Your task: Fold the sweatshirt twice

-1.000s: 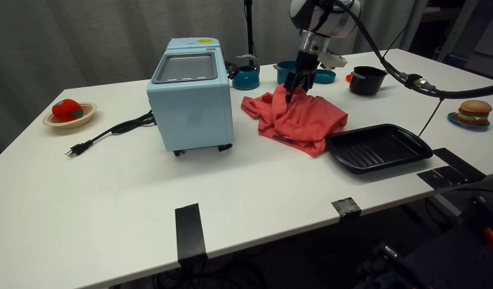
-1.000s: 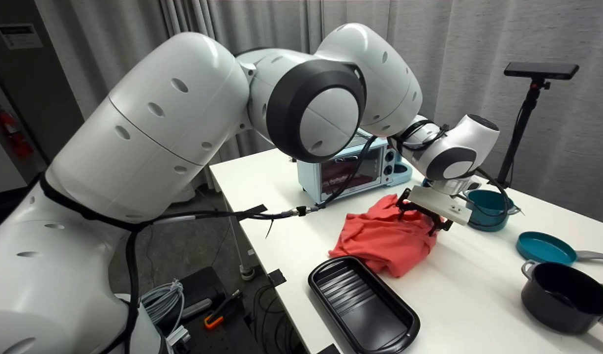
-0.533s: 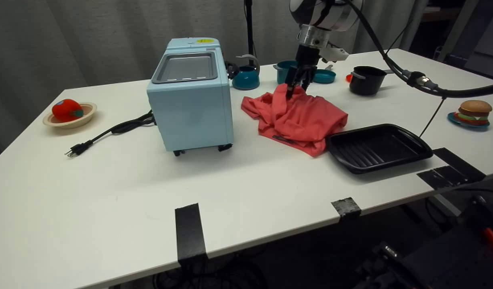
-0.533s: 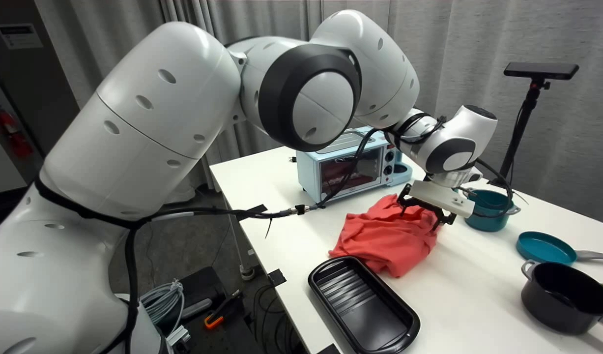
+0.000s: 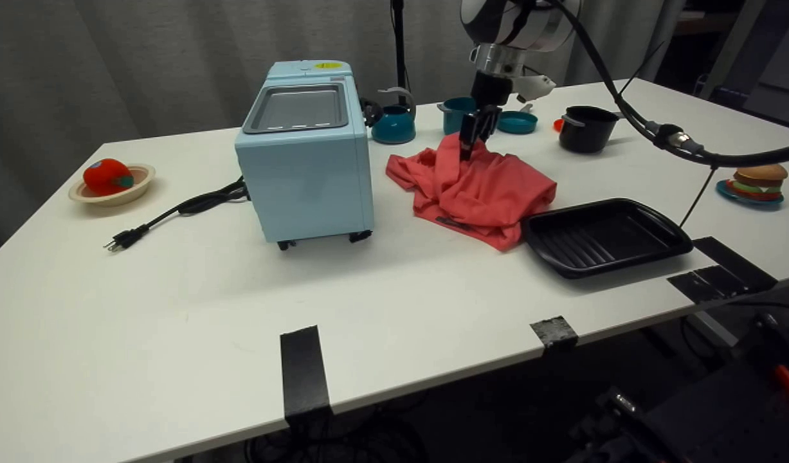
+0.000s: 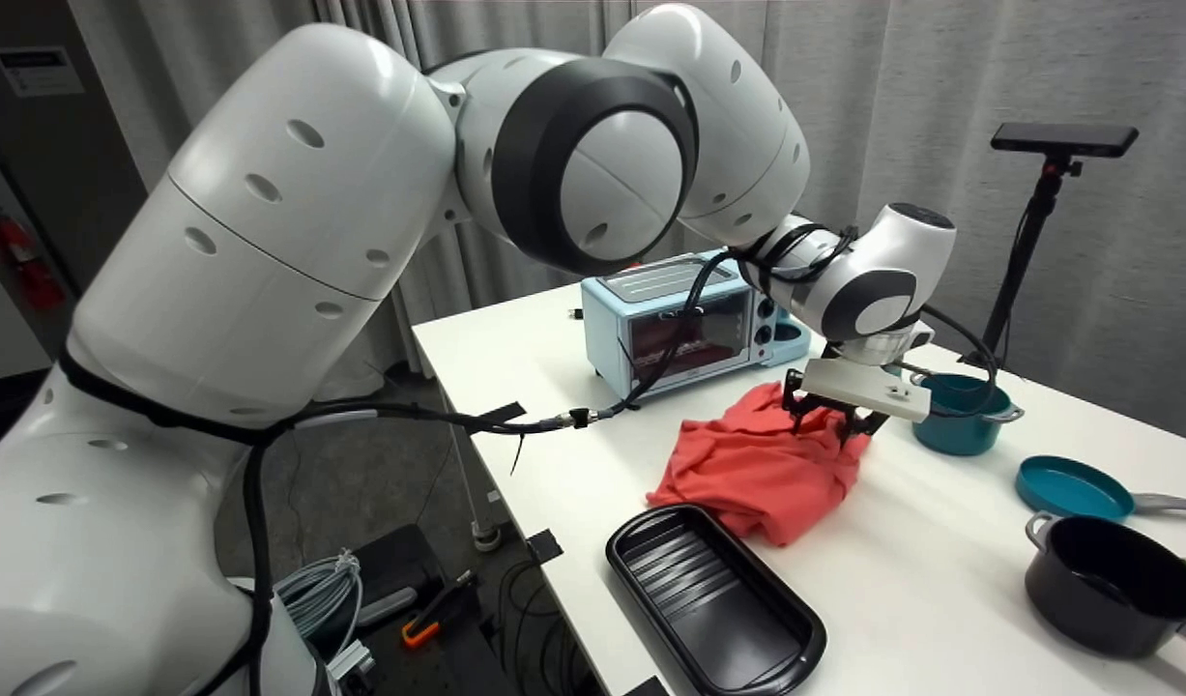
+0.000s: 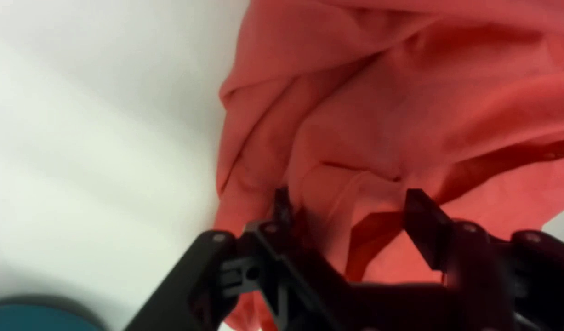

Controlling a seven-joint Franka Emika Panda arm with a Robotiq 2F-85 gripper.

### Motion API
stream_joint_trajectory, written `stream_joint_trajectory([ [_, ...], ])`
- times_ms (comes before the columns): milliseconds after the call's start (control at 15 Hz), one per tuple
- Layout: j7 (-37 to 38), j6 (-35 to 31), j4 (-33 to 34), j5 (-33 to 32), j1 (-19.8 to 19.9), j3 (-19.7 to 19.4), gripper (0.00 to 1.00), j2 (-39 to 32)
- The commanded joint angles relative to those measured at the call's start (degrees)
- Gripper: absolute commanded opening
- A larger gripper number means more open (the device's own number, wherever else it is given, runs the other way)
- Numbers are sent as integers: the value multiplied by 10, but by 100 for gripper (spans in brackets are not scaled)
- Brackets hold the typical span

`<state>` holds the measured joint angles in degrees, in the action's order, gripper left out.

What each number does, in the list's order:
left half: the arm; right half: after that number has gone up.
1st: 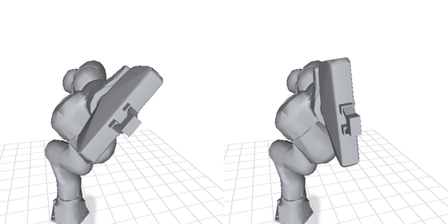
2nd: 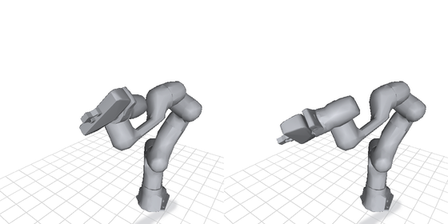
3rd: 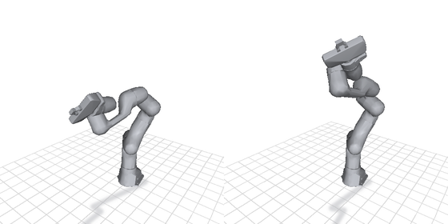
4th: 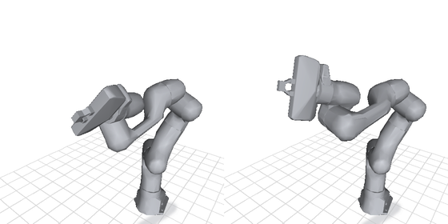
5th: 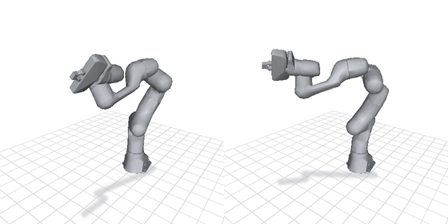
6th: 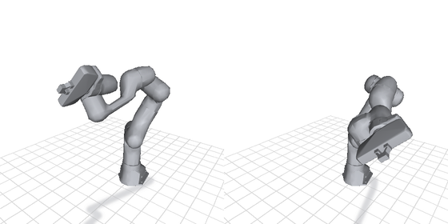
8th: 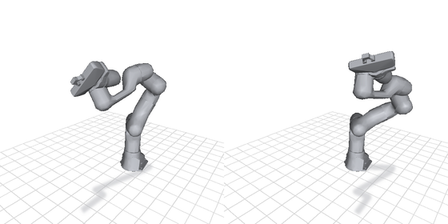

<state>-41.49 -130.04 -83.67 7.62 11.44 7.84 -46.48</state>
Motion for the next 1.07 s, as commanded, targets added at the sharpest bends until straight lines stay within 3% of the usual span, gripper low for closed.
stream_joint_trajectory([
  [0, -38, -58, -54, -9, 1, 8, 36, 35],
  [333, -62, -108, -87, 2, 9, 23, 1, 56],
  [667, -97, -96, -145, 35, 26, 60, 1, 92],
  [1000, -157, -121, -207, 114, 40, 106, 1, 128],
])
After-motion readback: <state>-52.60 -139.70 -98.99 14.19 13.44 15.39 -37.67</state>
